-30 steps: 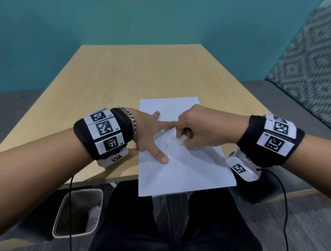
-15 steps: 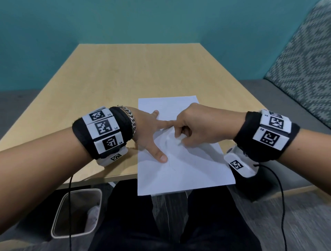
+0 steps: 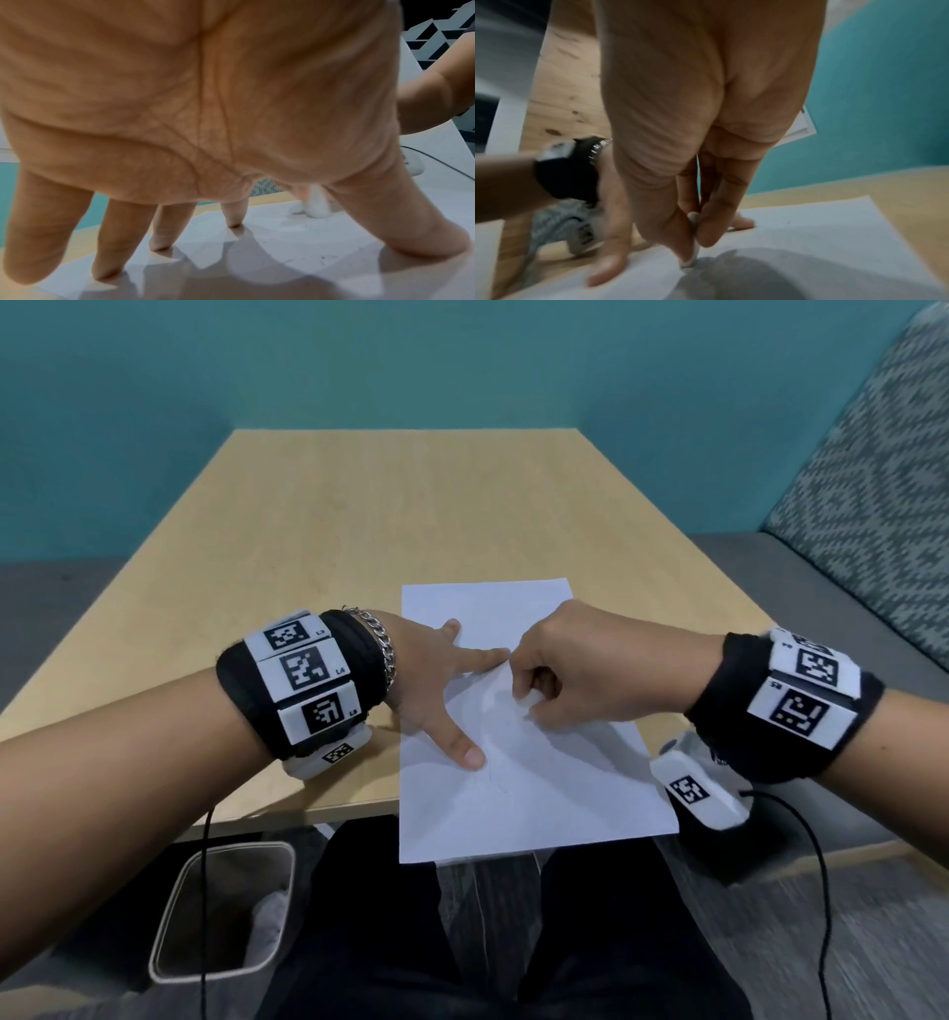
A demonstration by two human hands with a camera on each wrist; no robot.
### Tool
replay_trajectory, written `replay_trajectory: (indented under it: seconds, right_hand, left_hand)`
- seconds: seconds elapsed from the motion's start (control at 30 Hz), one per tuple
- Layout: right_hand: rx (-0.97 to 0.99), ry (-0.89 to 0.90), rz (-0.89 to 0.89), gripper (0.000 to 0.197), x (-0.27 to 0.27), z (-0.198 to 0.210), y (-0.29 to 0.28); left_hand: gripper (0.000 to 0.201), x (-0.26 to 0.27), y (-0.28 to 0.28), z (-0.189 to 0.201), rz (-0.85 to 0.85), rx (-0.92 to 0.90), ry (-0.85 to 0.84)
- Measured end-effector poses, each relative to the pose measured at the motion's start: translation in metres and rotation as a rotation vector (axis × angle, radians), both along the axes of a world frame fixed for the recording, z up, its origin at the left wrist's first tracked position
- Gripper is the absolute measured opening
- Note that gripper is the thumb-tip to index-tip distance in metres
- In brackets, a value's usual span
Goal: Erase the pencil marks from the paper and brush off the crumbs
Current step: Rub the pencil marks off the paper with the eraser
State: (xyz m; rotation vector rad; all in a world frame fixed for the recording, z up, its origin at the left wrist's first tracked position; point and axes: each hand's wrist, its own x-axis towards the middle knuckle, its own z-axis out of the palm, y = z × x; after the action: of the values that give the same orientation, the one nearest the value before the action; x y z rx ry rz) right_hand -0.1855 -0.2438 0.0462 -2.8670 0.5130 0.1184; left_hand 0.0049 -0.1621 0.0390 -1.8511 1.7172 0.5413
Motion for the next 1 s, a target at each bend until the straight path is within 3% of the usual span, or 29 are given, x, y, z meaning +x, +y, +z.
replay_trajectory:
  seconds: [0.1, 0.27, 0.4, 0.57, 0.73, 0.9, 1.0]
  right_hand:
    - [0.026, 0.046, 0.050, 0.016, 0.000, 0.003, 0.008]
    - [-0.043, -0.003, -0.024, 0.014, 0.001, -0.001, -0.003]
    - [0.049, 0.057, 0.062, 0.016, -0.003, 0.003, 0.011]
    - [-0.070, -0.013, -0.043, 0.017, -0.004, -0.001, -0.009]
    - [0.020, 0.037, 0.071, 0.017, -0.006, 0.002, 0.011]
    - [-0.066, -0.033, -0.017, 0.019, -0.005, -0.001, -0.004]
    - [0.003, -0.001, 0.041, 0.018, -0.008, -0.001, 0.009]
  left_hand:
    - [0.134, 0.000, -0.001, 0.000, -0.005, -0.001, 0.001]
    - [0.137, 0.000, 0.000, 0.001, 0.001, -0.002, 0.000]
    - [0.133, 0.000, 0.000, 0.001, 0.004, -0.005, 0.007]
    - [0.138, 0.000, 0.000, 0.000, 0.007, -0.011, 0.003]
    - [0.141, 0.000, -0.001, -0.001, 0.005, -0.007, 0.006]
    - [0.142, -0.001, 0.000, 0.000, 0.012, -0.004, 0.001]
    - [0.143, -0.001, 0.002, 0.002, 0.019, 0.001, 0.011]
